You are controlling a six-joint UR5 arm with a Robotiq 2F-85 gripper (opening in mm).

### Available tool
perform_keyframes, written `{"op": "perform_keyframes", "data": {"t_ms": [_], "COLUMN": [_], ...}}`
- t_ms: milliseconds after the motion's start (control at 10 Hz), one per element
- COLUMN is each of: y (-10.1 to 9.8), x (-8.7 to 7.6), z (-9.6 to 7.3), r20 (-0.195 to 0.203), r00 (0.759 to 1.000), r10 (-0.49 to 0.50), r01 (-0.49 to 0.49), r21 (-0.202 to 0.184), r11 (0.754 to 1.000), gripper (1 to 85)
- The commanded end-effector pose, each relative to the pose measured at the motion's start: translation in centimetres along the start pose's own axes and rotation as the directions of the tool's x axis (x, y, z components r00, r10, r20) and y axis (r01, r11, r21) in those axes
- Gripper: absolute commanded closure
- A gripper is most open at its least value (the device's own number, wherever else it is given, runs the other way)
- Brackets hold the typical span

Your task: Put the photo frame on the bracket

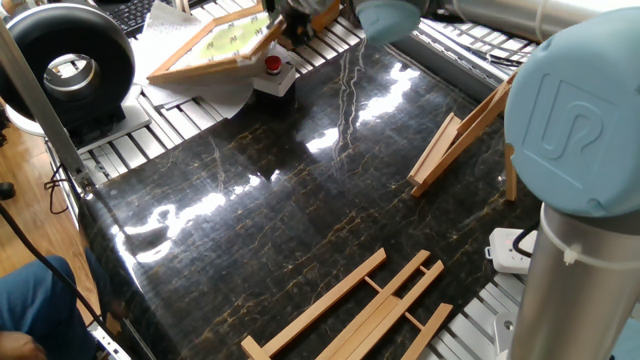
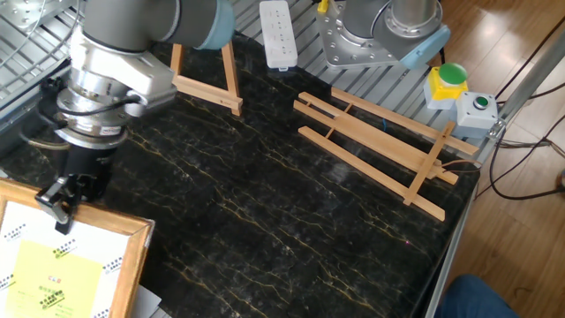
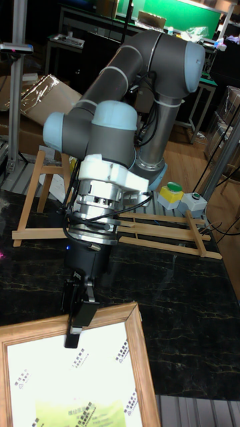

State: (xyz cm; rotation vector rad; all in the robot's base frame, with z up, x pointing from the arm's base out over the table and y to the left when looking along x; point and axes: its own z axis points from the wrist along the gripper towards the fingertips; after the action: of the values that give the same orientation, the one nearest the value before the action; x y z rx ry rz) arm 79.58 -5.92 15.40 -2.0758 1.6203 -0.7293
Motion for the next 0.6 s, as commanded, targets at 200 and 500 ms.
{"op": "perform_keyframes", "data": {"t_ms": [200,500], "y": [-6.2,-6.8], "x": [2.8,2.3], "z": [-3.7,-4.7], "r20": [-0.078,-0.095], "r00": [0.989,0.979], "r10": [0.129,0.182], "r01": [-0.127,-0.181], "r21": [0.03,0.02], "r11": [0.991,0.983], "gripper": [84.7,84.7]}}
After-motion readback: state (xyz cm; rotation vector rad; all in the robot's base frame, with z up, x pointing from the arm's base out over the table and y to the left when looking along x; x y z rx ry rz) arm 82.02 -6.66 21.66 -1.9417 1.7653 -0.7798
